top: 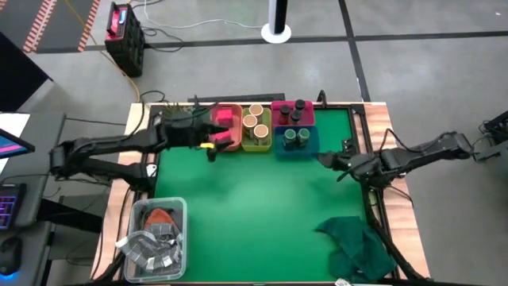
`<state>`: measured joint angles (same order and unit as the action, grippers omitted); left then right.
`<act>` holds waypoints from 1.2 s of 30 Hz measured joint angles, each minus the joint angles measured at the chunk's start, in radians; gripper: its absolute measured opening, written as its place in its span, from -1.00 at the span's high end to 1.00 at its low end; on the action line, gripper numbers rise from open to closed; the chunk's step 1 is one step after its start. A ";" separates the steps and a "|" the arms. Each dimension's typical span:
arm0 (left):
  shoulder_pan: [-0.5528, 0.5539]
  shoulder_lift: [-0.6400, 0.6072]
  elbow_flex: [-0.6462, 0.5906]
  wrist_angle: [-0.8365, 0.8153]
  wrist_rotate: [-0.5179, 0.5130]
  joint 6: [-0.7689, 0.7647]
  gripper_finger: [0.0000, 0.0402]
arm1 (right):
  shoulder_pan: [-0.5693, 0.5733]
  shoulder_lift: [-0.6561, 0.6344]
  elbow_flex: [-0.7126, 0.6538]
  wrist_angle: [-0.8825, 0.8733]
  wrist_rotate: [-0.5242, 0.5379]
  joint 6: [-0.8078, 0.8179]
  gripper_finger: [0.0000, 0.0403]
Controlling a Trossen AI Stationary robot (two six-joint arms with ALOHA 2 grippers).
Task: Sort spices by type
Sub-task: Return to Home Position
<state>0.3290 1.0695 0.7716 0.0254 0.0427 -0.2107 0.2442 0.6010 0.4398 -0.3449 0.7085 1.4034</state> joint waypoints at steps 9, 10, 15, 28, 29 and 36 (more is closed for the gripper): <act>-0.019 -0.016 -0.257 0.545 0.035 -0.307 -0.40 | -0.273 -0.033 -0.393 1.046 -0.288 -0.393 -0.50; -0.019 -0.010 -0.270 0.583 0.032 -0.327 -0.37 | -0.308 -0.034 -0.421 1.116 -0.308 -0.402 -0.50; -0.001 0.010 -0.279 0.684 0.022 -0.370 -0.18 | -0.501 -0.055 -0.430 1.168 -0.523 -0.425 -0.46; 0.008 -0.042 -0.279 0.463 0.087 -0.351 0.27 | -0.977 -0.302 -0.430 1.167 -1.035 -0.338 -0.18; 0.006 -0.059 -0.279 0.437 0.087 -0.343 0.30 | -1.003 -0.324 -0.430 1.166 -1.071 -0.325 -0.15; 0.001 -0.233 -0.288 0.272 0.025 -0.284 0.48 | -1.144 -0.474 -0.413 1.031 -1.189 -0.269 0.13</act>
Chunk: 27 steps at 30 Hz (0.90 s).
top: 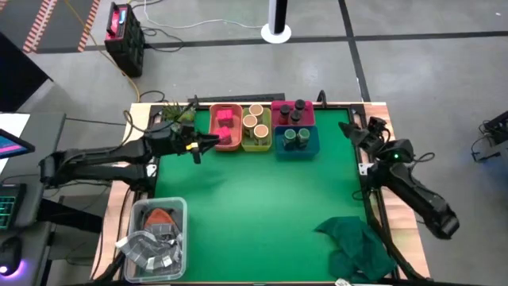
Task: Sort spices by type
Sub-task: Return to Home Position
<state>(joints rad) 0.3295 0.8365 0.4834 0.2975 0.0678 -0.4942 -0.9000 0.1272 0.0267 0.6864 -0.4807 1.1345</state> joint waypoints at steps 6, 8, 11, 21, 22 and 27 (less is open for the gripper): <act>-0.039 -0.136 -0.112 0.000 -0.090 -0.039 0.56 | -0.062 -0.085 0.066 -0.168 -0.011 -0.077 0.31; -0.057 -0.176 -0.163 0.027 -0.128 -0.066 0.59 | -0.081 -0.105 0.095 -0.195 -0.011 -0.096 0.36; -0.076 -0.228 -0.231 0.098 -0.174 -0.091 0.61 | -0.112 -0.126 0.126 -0.217 -0.011 -0.104 0.40; -0.083 -0.393 -0.387 0.113 -0.220 -0.166 0.72 | -0.171 -0.125 0.211 -0.214 -0.019 -0.088 0.42; -0.083 -0.411 -0.400 0.110 -0.221 -0.173 0.73 | -0.171 -0.125 0.214 -0.214 -0.019 -0.088 0.42; -0.083 -0.492 -0.424 0.075 -0.226 -0.180 0.77 | -0.166 -0.125 0.215 -0.236 -0.024 -0.081 0.42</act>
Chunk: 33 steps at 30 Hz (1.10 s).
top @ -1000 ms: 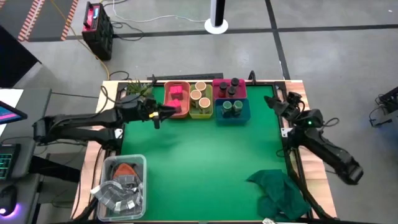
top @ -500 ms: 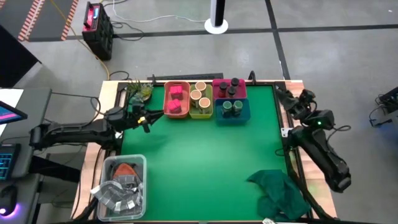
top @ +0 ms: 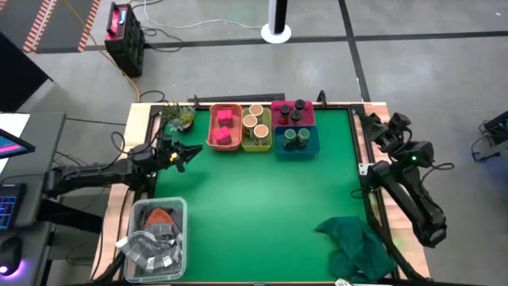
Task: Sort spices by type
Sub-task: Return to Home Position
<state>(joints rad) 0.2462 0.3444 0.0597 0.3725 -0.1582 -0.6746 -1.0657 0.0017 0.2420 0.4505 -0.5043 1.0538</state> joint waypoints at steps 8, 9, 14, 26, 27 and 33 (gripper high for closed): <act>0.000 -0.109 0.000 -0.178 -0.011 -0.026 0.80 | 0.001 0.001 -0.001 -0.188 -0.014 -0.040 0.42; 0.000 -0.122 0.000 -0.205 -0.011 -0.030 0.80 | 0.001 0.001 -0.001 -0.191 -0.006 -0.049 0.42; 0.000 -0.174 0.000 -0.295 -0.012 -0.041 0.80 | 0.001 0.001 -0.001 -0.194 0.092 -0.079 0.42; 0.000 -0.273 0.000 -0.341 0.054 0.046 0.80 | 0.041 0.001 -0.001 -0.486 0.218 -0.204 0.42; 0.000 -0.278 0.000 -0.341 0.064 0.046 0.80 | 0.044 0.001 -0.001 -0.510 0.240 -0.231 0.42; 0.000 -0.280 0.002 -0.375 0.081 0.015 0.80 | 0.042 0.004 -0.043 -0.502 0.325 -0.302 0.42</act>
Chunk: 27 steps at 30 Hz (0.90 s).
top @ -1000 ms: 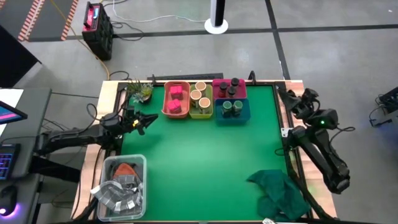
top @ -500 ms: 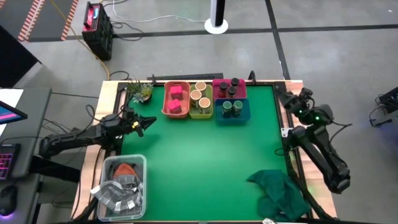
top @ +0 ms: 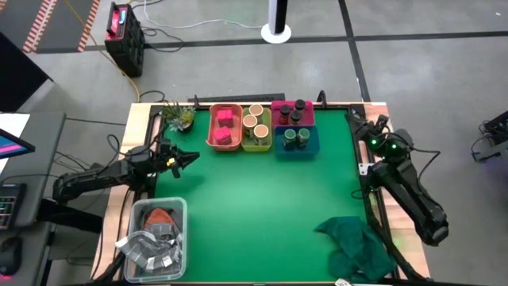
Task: Sort spices by type
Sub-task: Return to Home Position
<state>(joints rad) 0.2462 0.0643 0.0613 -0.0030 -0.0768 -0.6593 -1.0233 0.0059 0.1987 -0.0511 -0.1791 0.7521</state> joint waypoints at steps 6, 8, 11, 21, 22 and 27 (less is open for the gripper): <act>0.000 0.000 0.003 -0.040 -0.004 -0.010 0.80 | 0.026 0.000 -0.112 0.142 -0.014 0.097 0.48; 0.000 0.001 0.002 -0.028 -0.017 0.016 0.80 | 0.037 -0.002 -0.115 0.170 -0.016 0.140 0.50; 0.000 0.001 0.002 -0.024 -0.023 0.073 0.80 | 0.044 -0.001 -0.114 0.153 -0.017 0.186 0.50; 0.000 0.001 0.001 -0.030 -0.024 0.117 0.80 | 0.055 -0.001 -0.114 0.112 -0.017 0.190 0.49; 0.000 0.001 0.001 -0.031 -0.025 0.117 0.80 | 0.055 -0.001 -0.114 0.107 -0.017 0.190 0.49; 0.000 0.001 0.001 -0.031 -0.025 0.117 0.80 | 0.055 -0.001 -0.114 0.085 -0.017 0.190 0.49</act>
<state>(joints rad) 0.2466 0.0650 0.0624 -0.0341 -0.1020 -0.5419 -0.9688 0.0048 0.0845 0.0339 -0.1963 0.9424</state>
